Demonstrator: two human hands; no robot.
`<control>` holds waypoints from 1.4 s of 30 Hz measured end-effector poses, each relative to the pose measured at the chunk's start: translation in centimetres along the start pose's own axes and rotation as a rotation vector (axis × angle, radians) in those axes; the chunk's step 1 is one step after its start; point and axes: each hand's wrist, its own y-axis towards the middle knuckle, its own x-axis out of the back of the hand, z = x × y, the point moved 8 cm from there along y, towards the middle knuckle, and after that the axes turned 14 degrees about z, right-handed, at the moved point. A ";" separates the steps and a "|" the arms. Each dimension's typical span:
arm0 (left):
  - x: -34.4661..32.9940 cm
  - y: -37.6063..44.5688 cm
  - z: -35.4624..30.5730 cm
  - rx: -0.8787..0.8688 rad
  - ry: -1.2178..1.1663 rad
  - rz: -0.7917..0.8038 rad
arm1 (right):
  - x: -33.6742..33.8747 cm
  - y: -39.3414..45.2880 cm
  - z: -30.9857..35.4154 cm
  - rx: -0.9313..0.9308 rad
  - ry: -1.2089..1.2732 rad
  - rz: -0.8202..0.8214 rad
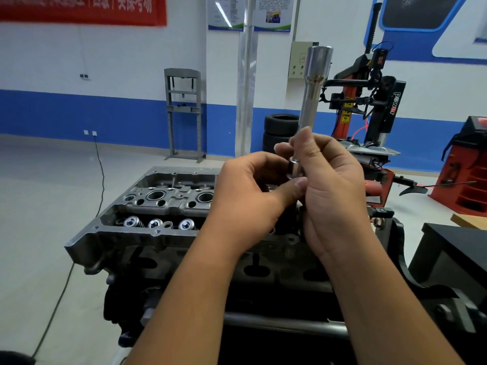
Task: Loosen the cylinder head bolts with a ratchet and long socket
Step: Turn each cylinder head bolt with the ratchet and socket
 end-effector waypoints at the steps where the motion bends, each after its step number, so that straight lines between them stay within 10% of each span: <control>1: 0.2 -0.1 0.0 0.006 0.015 -0.027 | 0.0 -0.1 0.1 0.005 -0.017 -0.002; 42: -0.3 0.0 -0.6 -0.028 -0.056 0.022 | 0.1 0.1 -0.2 0.001 0.007 0.014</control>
